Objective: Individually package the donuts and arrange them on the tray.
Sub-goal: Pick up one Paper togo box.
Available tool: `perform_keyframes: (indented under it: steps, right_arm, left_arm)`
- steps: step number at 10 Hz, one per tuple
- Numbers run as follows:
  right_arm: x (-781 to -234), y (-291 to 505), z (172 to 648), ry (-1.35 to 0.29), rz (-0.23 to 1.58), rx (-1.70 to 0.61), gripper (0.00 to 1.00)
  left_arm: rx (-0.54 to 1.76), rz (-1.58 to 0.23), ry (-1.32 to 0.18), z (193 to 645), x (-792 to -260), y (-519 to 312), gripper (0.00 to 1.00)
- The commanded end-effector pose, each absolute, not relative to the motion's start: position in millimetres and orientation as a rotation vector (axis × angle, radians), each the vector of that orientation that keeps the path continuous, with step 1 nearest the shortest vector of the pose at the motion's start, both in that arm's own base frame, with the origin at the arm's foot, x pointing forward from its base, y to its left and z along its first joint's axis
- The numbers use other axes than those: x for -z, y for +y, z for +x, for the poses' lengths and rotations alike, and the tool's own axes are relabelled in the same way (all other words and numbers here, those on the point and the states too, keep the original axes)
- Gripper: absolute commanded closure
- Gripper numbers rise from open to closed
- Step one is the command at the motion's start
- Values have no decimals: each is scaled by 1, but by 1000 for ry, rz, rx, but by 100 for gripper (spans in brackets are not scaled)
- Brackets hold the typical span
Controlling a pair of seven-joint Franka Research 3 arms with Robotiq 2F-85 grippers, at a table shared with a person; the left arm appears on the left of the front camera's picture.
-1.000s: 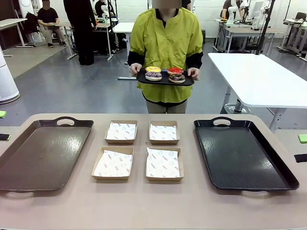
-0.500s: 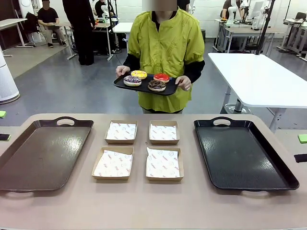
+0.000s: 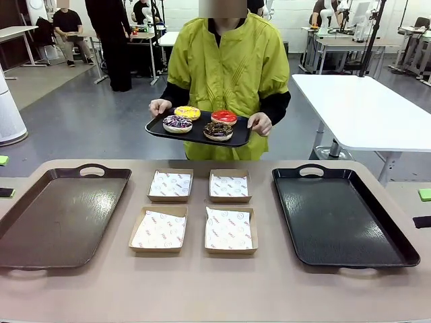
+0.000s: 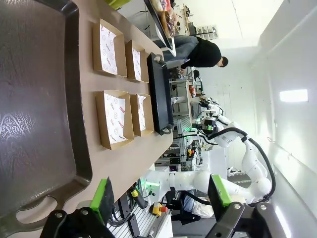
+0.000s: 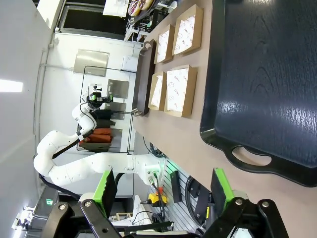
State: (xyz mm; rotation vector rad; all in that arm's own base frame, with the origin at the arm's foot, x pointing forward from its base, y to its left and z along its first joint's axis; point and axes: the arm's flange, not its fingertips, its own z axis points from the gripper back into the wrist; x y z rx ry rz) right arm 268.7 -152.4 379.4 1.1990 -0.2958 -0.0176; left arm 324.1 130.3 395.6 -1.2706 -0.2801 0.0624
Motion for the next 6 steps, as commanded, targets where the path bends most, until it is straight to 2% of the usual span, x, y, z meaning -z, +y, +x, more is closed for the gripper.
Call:
perform_keyframes:
  steps: [1,6]
  right_arm:
    - [-380,-153,270,-318,1212,8,0]
    - [-380,-153,270,-318,1212,8,0]
  left_arm:
    - [-63,-1285,-292,325,-396,130,0]
    - [-63,-1285,-292,325,-396,130,0]
